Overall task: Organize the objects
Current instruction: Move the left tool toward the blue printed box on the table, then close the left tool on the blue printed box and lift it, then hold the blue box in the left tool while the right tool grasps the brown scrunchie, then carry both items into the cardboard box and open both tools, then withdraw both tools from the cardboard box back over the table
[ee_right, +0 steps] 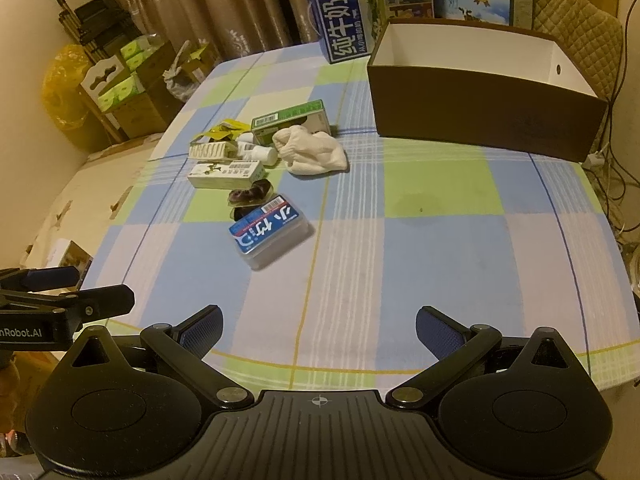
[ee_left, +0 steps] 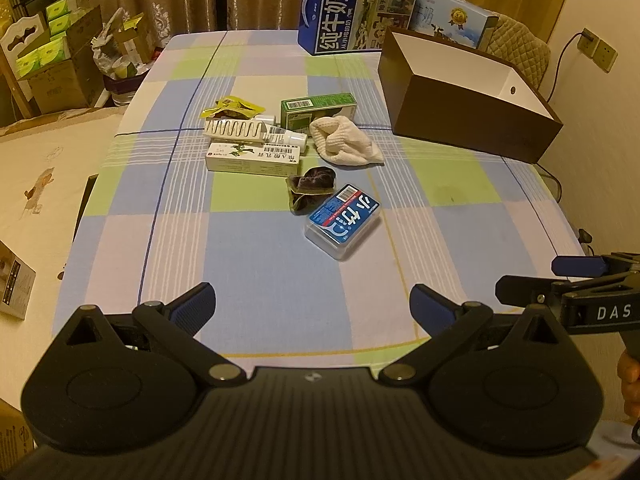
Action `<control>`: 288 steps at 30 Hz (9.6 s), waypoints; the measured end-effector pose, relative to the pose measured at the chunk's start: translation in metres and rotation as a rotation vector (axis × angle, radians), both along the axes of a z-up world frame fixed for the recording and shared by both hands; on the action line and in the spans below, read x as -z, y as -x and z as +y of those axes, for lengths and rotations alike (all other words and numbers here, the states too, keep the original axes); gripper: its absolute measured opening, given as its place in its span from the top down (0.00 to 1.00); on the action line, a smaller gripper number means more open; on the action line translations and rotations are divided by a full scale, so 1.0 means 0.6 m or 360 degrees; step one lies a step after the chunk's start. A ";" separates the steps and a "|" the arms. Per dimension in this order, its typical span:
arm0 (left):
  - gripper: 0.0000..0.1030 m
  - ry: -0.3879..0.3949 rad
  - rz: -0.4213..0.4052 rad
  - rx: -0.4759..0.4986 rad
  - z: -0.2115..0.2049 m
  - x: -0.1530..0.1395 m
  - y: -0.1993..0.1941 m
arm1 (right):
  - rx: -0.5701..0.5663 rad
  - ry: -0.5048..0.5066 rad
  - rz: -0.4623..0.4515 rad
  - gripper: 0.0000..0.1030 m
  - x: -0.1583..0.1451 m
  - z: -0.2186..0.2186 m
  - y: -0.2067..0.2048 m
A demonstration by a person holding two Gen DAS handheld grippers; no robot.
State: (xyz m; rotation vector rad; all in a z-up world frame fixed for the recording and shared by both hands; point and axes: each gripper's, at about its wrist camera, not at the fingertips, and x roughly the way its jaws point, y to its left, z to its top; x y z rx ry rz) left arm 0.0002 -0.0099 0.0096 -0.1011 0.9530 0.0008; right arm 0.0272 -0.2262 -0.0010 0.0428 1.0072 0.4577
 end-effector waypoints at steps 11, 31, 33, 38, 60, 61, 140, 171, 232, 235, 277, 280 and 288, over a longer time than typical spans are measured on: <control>0.01 -0.0002 0.0004 -0.0020 -0.008 0.000 -0.017 | -0.0023 -0.0009 0.0004 0.02 0.001 -0.006 -0.023; 0.01 0.0024 0.0032 0.0042 -0.036 0.020 -0.095 | -0.0070 0.0004 0.0035 0.02 0.009 -0.021 -0.096; 0.01 0.0019 0.0034 0.0058 -0.038 0.025 -0.105 | -0.0068 0.0004 0.0042 0.02 0.011 -0.023 -0.104; 0.01 0.0008 0.0048 0.0120 -0.043 0.049 -0.136 | -0.0031 0.0010 0.0060 0.02 0.018 -0.036 -0.128; 0.36 -0.0104 0.0181 0.0316 -0.085 0.201 -0.246 | 0.0229 0.0055 0.0159 0.02 0.045 -0.164 -0.216; 0.36 -0.0094 0.0199 0.0324 -0.091 0.203 -0.245 | 0.0233 0.0057 0.0165 0.02 0.047 -0.169 -0.220; 0.48 -0.0069 0.0006 0.0241 -0.004 0.052 -0.327 | -0.0127 -0.0106 -0.0071 0.76 0.055 0.007 -0.278; 0.48 -0.0009 0.0132 0.0310 -0.394 0.079 -0.713 | 0.0181 -0.0054 -0.0035 0.76 0.046 -0.294 -0.605; 0.14 0.0004 0.0001 0.0159 -0.349 -0.012 -0.503 | 0.0137 -0.0128 -0.0172 0.35 -0.046 -0.298 -0.448; 0.14 0.0013 -0.0016 0.0178 -0.334 -0.021 -0.482 | 0.0177 -0.0146 -0.0179 0.35 -0.051 -0.291 -0.424; 0.10 0.0090 0.0061 0.0112 0.044 -0.005 -0.275 | 0.0197 -0.0125 -0.0098 0.35 -0.025 0.008 -0.245; 0.10 0.0089 0.0080 0.0067 0.070 0.002 -0.269 | 0.0169 -0.0114 -0.0079 0.35 -0.017 0.027 -0.247; 0.10 0.0097 0.0096 -0.0021 0.117 0.018 -0.260 | 0.0111 -0.0101 -0.0043 0.35 0.003 0.065 -0.258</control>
